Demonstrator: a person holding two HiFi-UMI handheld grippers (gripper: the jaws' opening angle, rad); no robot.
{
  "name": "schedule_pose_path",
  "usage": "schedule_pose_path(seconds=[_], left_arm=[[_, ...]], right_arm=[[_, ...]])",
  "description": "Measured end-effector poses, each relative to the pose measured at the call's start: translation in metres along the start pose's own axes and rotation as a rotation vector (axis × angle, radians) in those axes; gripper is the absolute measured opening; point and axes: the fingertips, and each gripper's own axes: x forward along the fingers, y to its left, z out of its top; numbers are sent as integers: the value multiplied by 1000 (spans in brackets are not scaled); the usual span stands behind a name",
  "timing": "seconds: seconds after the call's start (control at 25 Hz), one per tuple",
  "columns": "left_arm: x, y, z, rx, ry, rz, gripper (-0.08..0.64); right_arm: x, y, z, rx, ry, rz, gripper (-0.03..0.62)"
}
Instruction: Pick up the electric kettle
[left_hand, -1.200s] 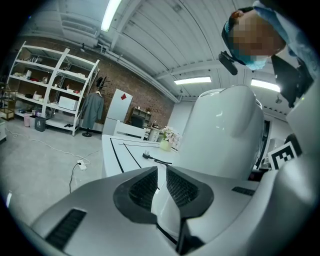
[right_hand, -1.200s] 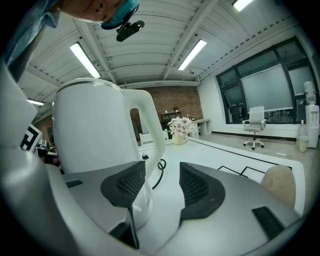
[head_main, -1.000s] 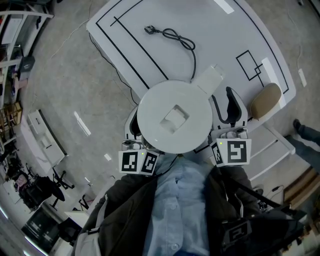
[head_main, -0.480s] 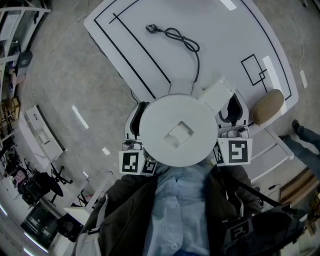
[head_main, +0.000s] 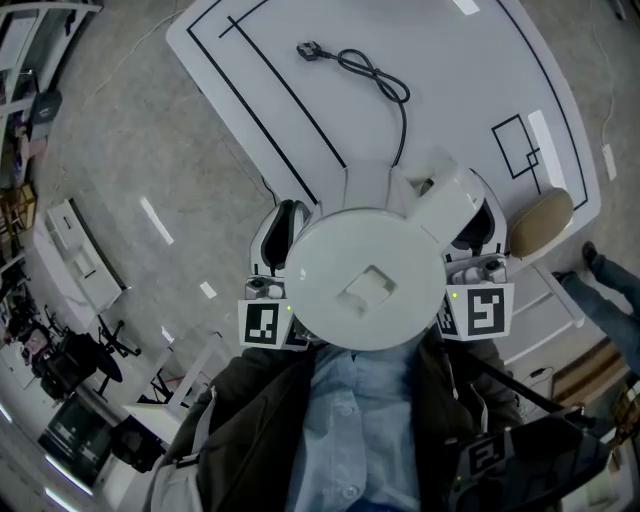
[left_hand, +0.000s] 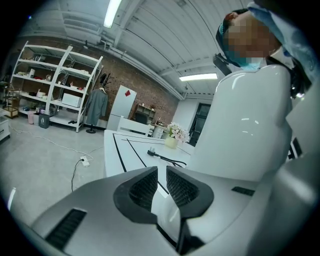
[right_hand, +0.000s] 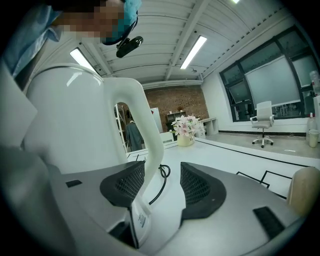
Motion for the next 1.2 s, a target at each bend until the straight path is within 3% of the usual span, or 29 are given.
schedule_pose_path(seconds=[0.76,1.2], left_arm=[[7,3,4,-5,-5,8,57],[11,5,3,-12,0,15,57]], right_arm=[[17,2,21,-50,-39,36,213],[29,11,33,-137,-66,136,213]])
